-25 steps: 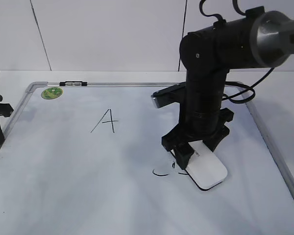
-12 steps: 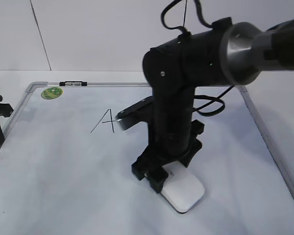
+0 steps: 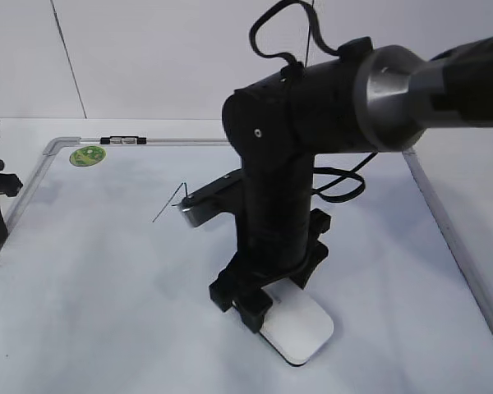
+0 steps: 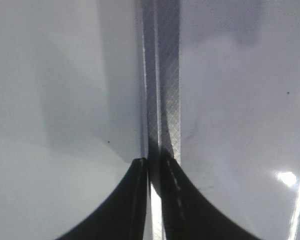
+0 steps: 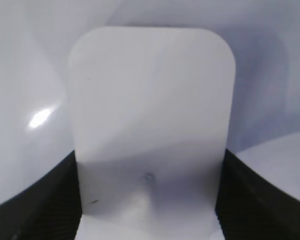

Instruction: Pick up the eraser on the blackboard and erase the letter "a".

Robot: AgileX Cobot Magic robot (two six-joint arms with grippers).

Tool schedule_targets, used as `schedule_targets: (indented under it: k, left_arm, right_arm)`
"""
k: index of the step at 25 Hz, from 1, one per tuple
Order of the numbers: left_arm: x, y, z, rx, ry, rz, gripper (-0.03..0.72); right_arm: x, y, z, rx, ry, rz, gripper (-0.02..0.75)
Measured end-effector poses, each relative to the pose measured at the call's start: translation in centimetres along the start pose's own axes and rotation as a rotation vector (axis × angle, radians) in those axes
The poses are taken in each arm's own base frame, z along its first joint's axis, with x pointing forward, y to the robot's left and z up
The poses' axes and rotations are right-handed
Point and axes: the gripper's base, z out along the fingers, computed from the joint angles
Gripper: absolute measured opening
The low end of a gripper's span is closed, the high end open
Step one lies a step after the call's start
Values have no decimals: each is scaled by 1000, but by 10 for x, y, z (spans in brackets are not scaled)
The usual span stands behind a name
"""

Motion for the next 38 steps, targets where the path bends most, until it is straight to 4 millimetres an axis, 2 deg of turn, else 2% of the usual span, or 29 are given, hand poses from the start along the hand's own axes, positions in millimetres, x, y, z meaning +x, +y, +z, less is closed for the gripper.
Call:
schedule_targets:
  k: [7,12,23,29,34,38]
  left_arm:
    - [0,0,0,0,0,0,71]
    - [0,0,0,0,0,0,71]
    - [0,0,0,0,0,0,71]
    - [0,0,0,0,2,0,74]
    - [0,0,0,1,2,0,76]
    - [0,0,0,1,4,0,76]
  right_arm:
    - [5,-63,-1,62,0,155,574]
    - [11,-95,-2,84,2,240,573]
    - [8,-97,-6,67,24,257,573]
    - [-11,-104,-43,81,-99,265,573]
    - [-3,-125,-50,82,-107,323,573]
    - [18,-152,-60,85,-115,402,573]
